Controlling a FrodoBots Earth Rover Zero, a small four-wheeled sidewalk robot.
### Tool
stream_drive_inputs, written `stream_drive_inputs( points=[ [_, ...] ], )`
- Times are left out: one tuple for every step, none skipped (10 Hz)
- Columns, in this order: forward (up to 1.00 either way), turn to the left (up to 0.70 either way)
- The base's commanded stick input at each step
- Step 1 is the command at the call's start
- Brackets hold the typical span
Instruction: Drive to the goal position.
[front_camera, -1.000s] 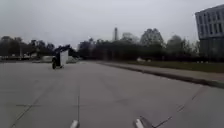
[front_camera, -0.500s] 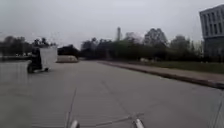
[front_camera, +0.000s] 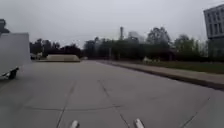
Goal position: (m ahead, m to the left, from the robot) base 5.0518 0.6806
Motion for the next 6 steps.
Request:
stream_drive_inputs(
  points=[
    [1.00, 0.02],
    [1.00, 0.02],
    [1.00, 0.02],
    [1.00, 0.02],
    [1.00, 0.02],
    [1.00, 0.20]
  ],
)
